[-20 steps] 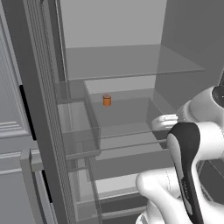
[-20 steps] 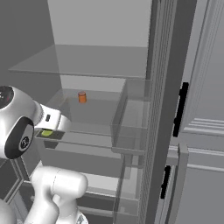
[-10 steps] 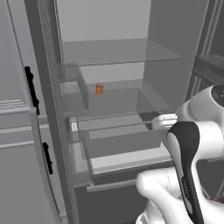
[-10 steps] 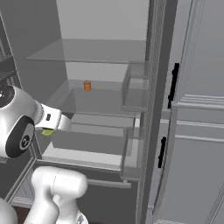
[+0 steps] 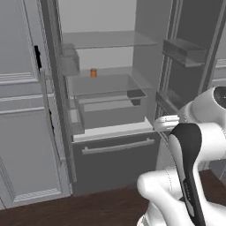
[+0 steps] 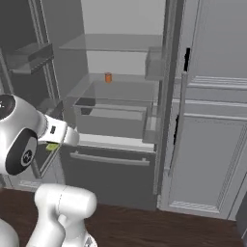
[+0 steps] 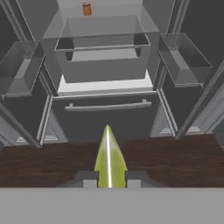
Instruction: Grab a lemon wedge from the fridge and one ice cube from the ice bowl, and put them in the glass of lemonade.
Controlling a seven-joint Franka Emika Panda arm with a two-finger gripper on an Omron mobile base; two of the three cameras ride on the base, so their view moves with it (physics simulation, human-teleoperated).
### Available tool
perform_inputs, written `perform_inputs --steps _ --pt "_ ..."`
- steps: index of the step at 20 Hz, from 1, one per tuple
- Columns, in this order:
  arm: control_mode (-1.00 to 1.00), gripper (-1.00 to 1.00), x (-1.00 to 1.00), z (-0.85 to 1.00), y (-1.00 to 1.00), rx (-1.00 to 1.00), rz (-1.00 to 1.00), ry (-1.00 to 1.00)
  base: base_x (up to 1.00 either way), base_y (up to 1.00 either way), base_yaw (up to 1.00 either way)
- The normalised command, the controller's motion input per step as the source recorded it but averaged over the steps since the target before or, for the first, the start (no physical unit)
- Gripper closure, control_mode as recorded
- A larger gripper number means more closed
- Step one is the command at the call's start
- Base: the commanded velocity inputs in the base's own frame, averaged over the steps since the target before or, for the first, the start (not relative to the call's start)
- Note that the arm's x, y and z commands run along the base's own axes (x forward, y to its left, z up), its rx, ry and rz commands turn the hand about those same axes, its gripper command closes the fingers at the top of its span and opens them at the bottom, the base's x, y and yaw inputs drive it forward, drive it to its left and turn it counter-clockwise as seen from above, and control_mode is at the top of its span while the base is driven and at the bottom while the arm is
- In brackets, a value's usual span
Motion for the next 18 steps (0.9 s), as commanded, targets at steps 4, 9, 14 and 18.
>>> perform_inputs --steps 4,9,14,18 --pt "1.00 1.00 0.00 0.00 0.00 0.00 0.00 0.00 -0.96 0.40 0.54" --pt "1.00 1.00 0.00 0.00 0.00 0.00 0.00 0.00 -0.68 0.71 0.70" --pt "1.00 1.00 0.00 0.00 0.00 0.00 0.00 0.00 -0.13 0.89 0.52" --pt "1.00 1.00 0.00 0.00 0.00 0.00 0.00 0.00 0.63 0.62 0.22"
